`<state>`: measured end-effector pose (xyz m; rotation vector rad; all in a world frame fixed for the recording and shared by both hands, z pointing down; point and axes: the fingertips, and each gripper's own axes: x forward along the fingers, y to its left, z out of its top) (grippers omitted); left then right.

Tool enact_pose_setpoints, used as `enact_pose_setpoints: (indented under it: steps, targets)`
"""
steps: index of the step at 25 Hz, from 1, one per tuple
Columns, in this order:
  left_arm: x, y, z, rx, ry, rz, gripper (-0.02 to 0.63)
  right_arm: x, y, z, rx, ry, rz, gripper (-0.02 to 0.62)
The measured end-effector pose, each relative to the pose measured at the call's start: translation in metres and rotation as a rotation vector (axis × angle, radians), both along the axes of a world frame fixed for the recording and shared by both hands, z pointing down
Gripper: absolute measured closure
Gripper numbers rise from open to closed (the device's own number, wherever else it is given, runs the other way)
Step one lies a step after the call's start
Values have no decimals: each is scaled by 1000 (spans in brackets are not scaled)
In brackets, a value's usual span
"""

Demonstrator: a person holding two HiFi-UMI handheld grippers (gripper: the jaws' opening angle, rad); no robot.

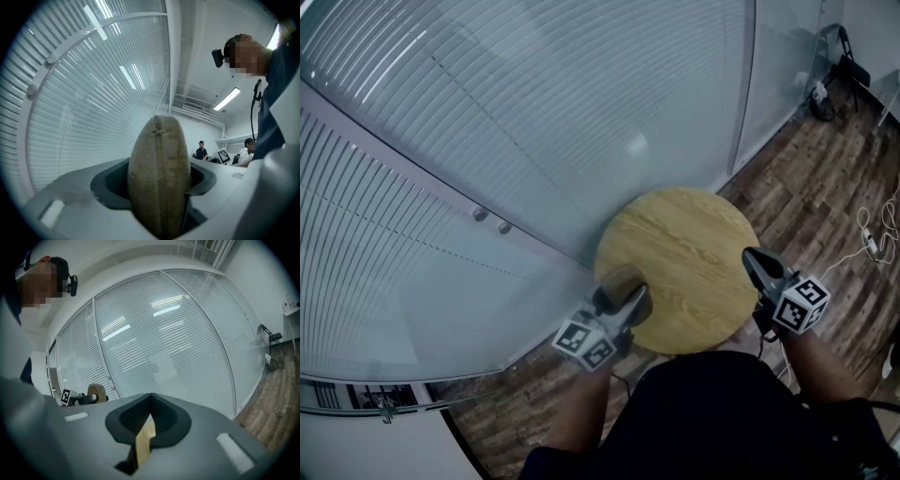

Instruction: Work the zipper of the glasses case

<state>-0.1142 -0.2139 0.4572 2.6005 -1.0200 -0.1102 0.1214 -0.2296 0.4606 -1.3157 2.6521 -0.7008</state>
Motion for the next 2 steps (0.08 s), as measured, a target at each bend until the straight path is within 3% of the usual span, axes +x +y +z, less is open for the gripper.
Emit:
enact_pose_setpoints:
  steps: [2]
  targets:
    - [1,-2,0,-9,5,-3,301,3,-1,0,1,-2,7,588]
